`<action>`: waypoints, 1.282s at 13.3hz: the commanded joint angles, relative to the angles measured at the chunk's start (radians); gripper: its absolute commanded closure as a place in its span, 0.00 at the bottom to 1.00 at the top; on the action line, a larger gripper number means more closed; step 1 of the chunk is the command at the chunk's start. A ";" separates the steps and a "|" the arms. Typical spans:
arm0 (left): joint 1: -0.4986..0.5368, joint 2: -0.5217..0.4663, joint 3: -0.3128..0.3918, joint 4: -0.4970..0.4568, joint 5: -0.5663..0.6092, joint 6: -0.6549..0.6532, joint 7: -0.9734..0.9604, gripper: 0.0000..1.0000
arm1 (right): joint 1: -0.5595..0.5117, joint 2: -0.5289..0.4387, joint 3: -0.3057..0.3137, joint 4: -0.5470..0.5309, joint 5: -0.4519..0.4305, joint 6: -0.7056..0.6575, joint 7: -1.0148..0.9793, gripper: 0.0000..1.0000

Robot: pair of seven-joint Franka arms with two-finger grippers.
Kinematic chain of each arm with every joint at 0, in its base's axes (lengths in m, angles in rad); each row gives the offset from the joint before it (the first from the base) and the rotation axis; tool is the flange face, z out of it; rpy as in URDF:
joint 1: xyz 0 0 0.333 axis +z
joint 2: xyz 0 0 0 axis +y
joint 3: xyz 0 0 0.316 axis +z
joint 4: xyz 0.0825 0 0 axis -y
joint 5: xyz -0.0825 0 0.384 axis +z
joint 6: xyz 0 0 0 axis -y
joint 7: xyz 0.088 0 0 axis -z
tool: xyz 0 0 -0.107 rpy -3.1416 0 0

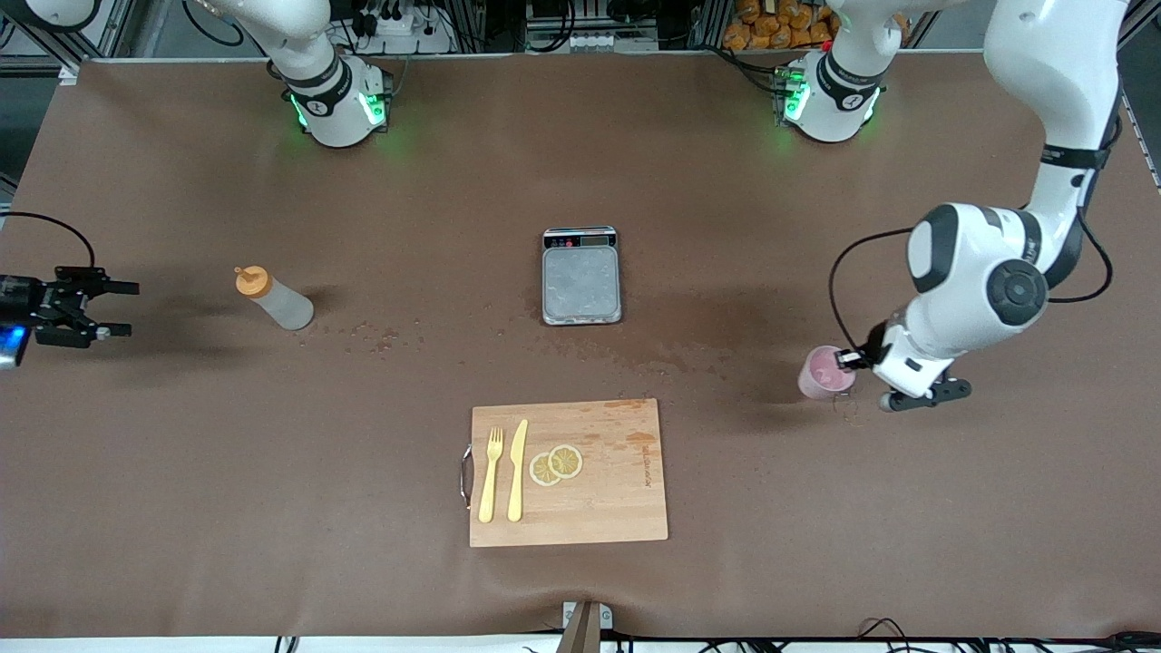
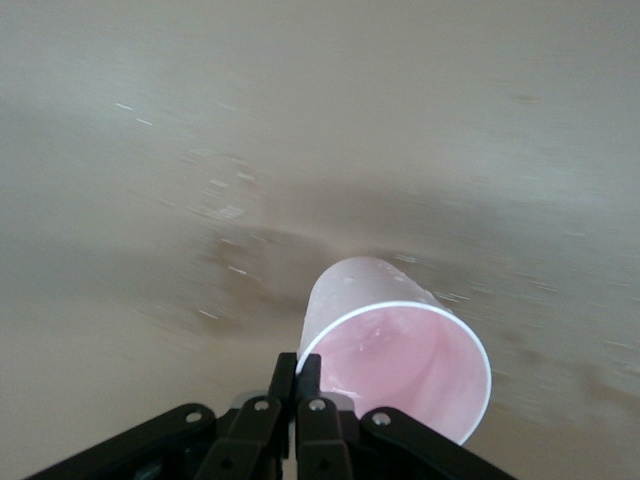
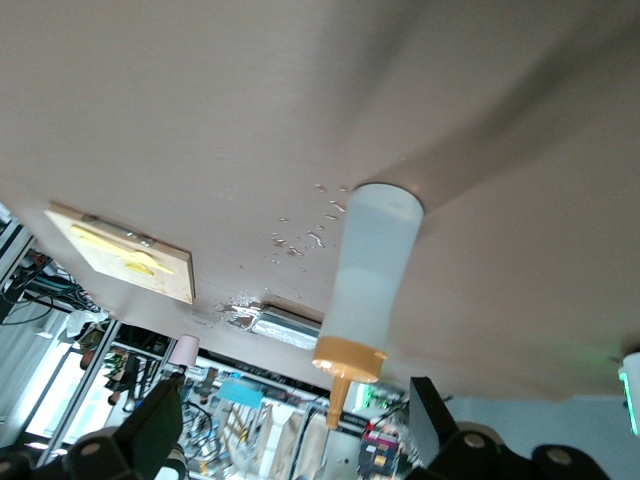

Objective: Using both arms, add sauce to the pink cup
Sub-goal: 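Carry the pink cup onto the scale while the right gripper grasps the bottle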

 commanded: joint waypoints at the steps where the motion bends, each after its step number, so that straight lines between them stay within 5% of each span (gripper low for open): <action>1: -0.005 -0.060 -0.137 0.012 -0.011 -0.077 -0.184 1.00 | -0.021 0.037 0.018 -0.009 0.027 -0.019 0.124 0.00; 5: -0.063 -0.053 -0.319 0.092 0.003 -0.130 -0.539 1.00 | 0.036 0.089 0.018 -0.081 0.010 -0.019 0.223 0.00; 12: -0.369 0.041 -0.317 0.184 0.087 -0.132 -0.969 1.00 | 0.034 0.194 0.019 -0.078 0.028 -0.014 0.216 0.00; 17: -0.419 0.102 -0.314 0.201 0.211 -0.126 -1.066 1.00 | 0.079 0.206 0.023 -0.093 0.028 -0.017 0.212 0.00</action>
